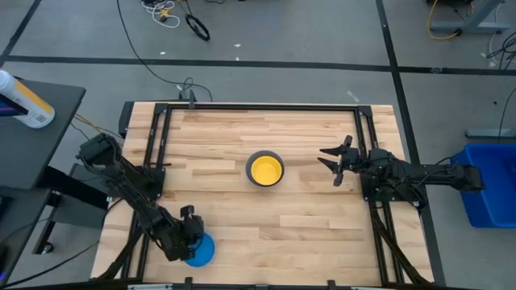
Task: Nest bowls inside each other
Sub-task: Stack the blue bowl on the yellow bowl
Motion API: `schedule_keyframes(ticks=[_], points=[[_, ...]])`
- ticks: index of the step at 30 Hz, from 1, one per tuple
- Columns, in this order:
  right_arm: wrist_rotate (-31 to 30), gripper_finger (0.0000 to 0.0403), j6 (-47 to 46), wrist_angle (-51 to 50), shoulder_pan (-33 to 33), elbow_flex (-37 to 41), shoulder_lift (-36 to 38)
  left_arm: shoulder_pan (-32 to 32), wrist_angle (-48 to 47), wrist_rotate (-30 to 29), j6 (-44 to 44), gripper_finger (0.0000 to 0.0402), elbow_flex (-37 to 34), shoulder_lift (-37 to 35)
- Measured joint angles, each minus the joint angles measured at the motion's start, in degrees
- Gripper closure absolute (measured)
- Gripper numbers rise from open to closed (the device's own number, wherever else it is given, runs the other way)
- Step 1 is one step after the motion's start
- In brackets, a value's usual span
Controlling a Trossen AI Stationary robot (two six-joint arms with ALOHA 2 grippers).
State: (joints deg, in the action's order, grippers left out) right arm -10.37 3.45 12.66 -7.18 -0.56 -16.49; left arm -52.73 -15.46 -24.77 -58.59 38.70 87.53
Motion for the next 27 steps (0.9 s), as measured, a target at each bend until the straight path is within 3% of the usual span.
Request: schedule_keyframes(ticks=[6, 11, 19, 23, 27], points=[[0.00, 0.0248, 0.01, -0.01, -0.02, 0.00, 0.00, 1.55, -0.14, 0.39, 2.29, 0.0388, 0.04, -0.28], [0.00, 0.0248, 0.01, 0.01, -0.02, 0.00, 0.00, 3.37, -0.09, -0.24, 5.26, 0.0395, 0.07, -0.31], [0.00, 0.0241, 0.01, -0.01, -0.02, 0.00, 0.00, 7.53, 0.91, -21.87, 15.56, 0.0396, -0.03, -3.48], [-0.01, 0.0241, 0.01, 0.00, -0.01, 0.00, 0.01, 11.94, 10.19, -26.68, 28.92, 0.0396, -0.64, -7.13], [-0.02, 0.0246, -0.01, 0.01, 0.00, 0.00, 0.00, 19.54, 27.17, -21.09, 44.86, 0.0396, -4.58, -9.88]])
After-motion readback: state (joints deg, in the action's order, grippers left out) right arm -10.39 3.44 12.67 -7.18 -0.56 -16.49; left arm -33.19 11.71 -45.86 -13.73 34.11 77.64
